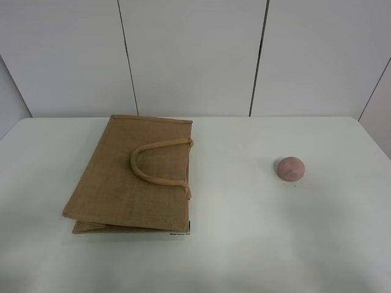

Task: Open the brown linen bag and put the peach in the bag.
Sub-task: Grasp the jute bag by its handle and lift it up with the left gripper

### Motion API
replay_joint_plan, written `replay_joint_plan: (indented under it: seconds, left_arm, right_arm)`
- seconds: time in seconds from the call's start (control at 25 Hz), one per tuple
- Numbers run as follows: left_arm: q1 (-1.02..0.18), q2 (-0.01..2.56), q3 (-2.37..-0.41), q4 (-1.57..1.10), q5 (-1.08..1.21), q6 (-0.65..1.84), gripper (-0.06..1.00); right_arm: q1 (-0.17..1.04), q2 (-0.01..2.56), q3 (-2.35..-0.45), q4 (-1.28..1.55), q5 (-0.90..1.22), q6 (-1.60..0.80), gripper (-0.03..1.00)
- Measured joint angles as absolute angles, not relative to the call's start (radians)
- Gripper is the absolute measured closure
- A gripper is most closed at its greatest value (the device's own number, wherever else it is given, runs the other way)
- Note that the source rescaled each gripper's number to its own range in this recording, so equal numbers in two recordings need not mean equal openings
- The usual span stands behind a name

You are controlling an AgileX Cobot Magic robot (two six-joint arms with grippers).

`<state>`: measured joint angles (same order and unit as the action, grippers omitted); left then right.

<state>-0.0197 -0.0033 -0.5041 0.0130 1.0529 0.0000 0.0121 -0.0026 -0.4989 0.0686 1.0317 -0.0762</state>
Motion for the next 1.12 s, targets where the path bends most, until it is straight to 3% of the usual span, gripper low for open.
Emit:
replay_joint_plan:
  seconds: [0.52,1.12]
  left_arm:
    - [-0.02,0.058,-0.554,0.013,1.053,0.0,-0.06]
    - [-0.02,1.109,-1.036,0.012,0.939,0.015,-0.06]
  right_arm:
    - [0.012,-0.003,-0.499,0.069,1.032,-0.076,-0.03]
    - [0.012,-0.003,-0.499,0.069,1.032,-0.076,-0.03]
